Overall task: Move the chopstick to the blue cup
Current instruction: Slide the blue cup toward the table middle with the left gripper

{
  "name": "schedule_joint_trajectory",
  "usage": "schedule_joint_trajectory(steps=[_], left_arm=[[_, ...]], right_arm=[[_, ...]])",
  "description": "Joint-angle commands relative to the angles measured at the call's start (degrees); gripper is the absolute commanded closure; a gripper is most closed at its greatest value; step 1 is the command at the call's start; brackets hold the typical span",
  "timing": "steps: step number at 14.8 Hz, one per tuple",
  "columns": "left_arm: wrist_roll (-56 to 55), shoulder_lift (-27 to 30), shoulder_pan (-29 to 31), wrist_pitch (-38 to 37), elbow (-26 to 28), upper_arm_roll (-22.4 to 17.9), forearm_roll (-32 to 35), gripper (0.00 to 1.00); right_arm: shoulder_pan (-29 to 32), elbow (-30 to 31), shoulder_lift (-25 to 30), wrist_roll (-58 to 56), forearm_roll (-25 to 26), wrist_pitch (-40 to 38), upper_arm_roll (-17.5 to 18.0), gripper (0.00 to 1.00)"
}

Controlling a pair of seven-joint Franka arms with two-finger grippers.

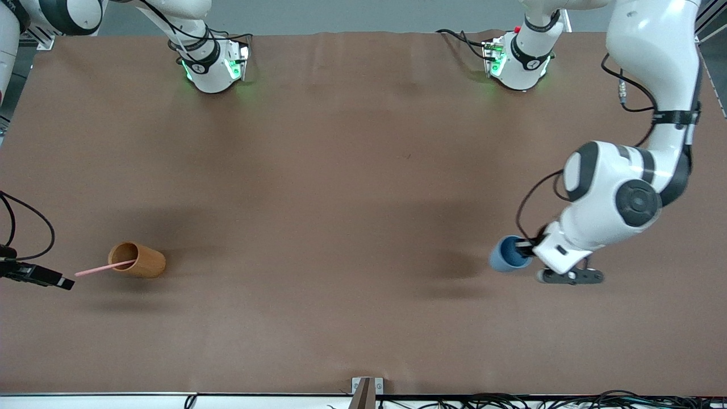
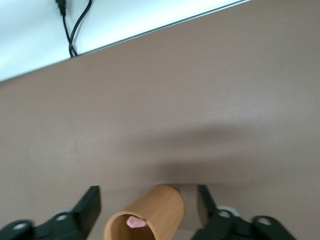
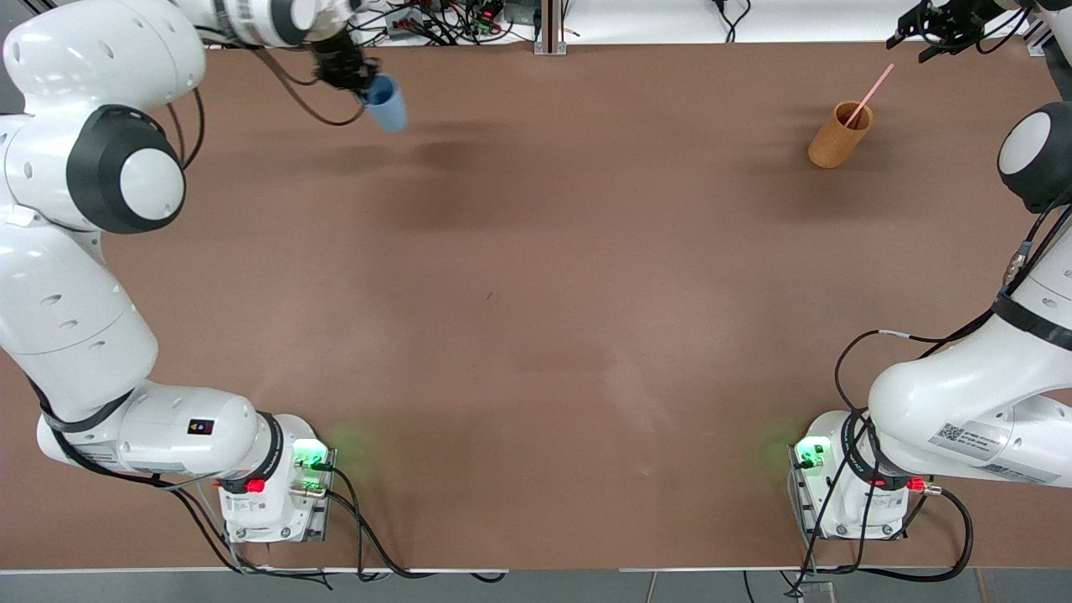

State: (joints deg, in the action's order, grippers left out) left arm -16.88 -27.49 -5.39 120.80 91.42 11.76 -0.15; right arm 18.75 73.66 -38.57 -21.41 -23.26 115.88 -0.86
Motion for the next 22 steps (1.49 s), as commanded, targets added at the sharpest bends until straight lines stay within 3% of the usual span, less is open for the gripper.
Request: schedule_joint_trajectory(steps=[1, 3, 5, 10, 16, 22], left_arm=[[-14.2, -1.8, -5.9, -1.1, -1.6, 2.8, 0.9, 1.0], [-22.8, -4.4, -13.0, -1.1, -4.7, 2.8, 0.8, 1.0], [-28.4, -7.5, -17.5, -0.9, -7.2, 2.8, 0.7, 1.0], [-33.7, -11.5, -23.4, 1.9, -9.2, 1.9, 2.3, 1.0], [-34.9, -12.8, -24.1, 2.2, -8.7, 1.9, 6.3, 0.99], [-35.1, -13.7, -24.1, 4.1, -7.6, 1.9, 7.6, 0.95]], right_arm=[[1.1, 1.3, -0.5, -6.9, -3.4, 0.4, 0.8, 0.37], [1.0, 1.4, -0.5, -8.6, -3.5, 0.3, 0.8, 0.56], [1.1, 1.3, -0.5, -8.6, -3.6, -1.9, 0.9, 0.63], [1.1, 1.1, -0.2, -7.8, -3.7, -6.6, 0.9, 0.66], [1.2, 0.8, -0.1, -4.6, -3.5, -8.7, 0.8, 0.69], [1.2, 0.8, -0.1, -4.5, -3.5, -8.5, 0.8, 0.81]])
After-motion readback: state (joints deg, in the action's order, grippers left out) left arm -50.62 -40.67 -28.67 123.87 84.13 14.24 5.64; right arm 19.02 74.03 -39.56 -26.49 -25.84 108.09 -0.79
